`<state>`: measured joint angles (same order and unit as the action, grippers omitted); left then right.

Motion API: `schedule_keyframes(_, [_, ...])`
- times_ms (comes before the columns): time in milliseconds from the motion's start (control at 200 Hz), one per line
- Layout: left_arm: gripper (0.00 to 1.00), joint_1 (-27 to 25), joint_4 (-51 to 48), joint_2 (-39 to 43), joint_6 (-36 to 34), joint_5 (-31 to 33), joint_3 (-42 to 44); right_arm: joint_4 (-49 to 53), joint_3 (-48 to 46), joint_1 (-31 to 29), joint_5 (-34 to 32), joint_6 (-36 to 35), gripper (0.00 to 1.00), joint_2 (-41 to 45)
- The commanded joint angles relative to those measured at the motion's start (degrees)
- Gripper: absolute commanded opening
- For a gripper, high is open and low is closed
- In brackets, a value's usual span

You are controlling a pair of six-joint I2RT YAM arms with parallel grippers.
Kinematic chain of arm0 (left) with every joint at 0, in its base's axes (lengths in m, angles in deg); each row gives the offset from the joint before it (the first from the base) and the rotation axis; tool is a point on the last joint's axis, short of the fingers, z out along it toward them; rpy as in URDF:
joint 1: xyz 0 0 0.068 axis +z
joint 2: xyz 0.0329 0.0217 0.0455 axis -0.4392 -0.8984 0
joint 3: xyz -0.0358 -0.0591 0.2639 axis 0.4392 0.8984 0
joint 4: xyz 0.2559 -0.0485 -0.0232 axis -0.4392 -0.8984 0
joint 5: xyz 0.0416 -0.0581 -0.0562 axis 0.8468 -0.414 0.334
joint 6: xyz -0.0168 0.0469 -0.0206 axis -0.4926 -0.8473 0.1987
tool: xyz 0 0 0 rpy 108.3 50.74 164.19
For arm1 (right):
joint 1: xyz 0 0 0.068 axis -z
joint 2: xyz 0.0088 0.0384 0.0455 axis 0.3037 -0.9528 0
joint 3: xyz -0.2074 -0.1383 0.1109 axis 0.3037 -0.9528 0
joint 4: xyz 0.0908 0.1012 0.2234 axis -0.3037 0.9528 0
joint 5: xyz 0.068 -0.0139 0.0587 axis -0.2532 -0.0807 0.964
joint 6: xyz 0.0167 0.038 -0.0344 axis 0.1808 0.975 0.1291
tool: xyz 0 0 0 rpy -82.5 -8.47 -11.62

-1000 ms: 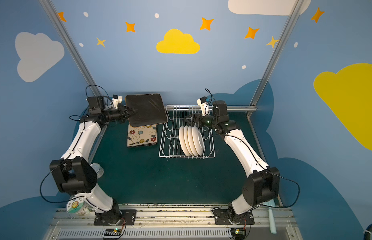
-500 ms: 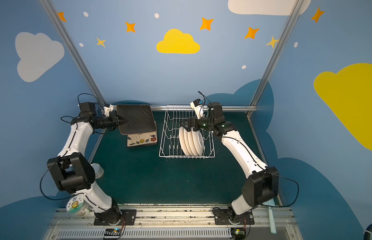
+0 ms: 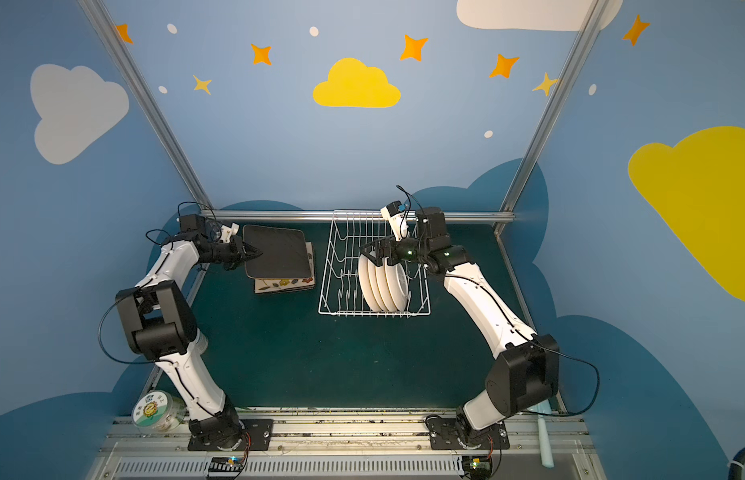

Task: Unload the plates from the dish rack
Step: 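Lower the dark square plate flat onto the flowered stack with the left gripper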

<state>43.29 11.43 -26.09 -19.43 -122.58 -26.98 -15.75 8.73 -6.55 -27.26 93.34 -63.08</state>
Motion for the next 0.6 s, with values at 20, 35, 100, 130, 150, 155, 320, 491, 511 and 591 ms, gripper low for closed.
schedule_keyframes(20, [0.03, 0.3, -0.9, -2.4, -4.6, -5.0, -5.2, -0.1, -0.6, -0.3, 1.0, -0.5, 0.92, 2.7])
schedule_keyframes(35, [0.03, 0.3, -1.2, -2.8, -4.9, -5.0, -5.7, 0.0, -0.7, -0.3, 1.0, -0.5, 0.92, 2.7])
schedule_keyframes(100, [0.03, 0.3, -2.4, -4.7, -5.7, -5.0, -7.4, 0.2, -1.2, -0.5, 0.8, -0.1, 0.92, 3.5])
schedule_keyframes(130, [0.03, 0.3, -2.7, -5.5, -5.8, -4.8, -8.0, 0.0, -1.8, -0.5, 0.7, 0.2, 0.92, 3.9])
schedule_keyframes(150, [0.03, 0.3, -2.7, -6.0, -5.8, -4.8, -8.3, -0.1, -2.1, -0.5, 0.6, 0.3, 0.92, 4.2])
schedule_keyframes(155, [0.03, 0.3, -2.7, -6.1, -5.8, -4.8, -8.4, -0.2, -2.2, -0.5, 0.6, 0.4, 0.92, 4.2])
schedule_keyframes(320, [0.03, 0.5, 0.3, -9.1, -3.9, -6.8, -9.1, -0.6, -3.7, -0.7, 0.0, 1.4, 0.92, 5.1])
schedule_keyframes(491, [0.03, 0.6, 0.0, -12.0, -3.6, -8.0, -10.2, -0.4, -3.5, -1.0, -0.1, 1.5, 0.92, 5.0])
schedule_keyframes(511, [0.03, 0.6, -0.3, -12.4, -3.6, -8.1, -10.4, -0.3, -3.5, -1.1, 0.0, 1.4, 0.92, 4.9])
schedule_keyframes(591, [0.03, 0.8, -2.2, -13.8, -4.3, -8.1, -11.6, -0.2, -3.5, -1.1, -0.1, 1.3, 0.92, 5.1])
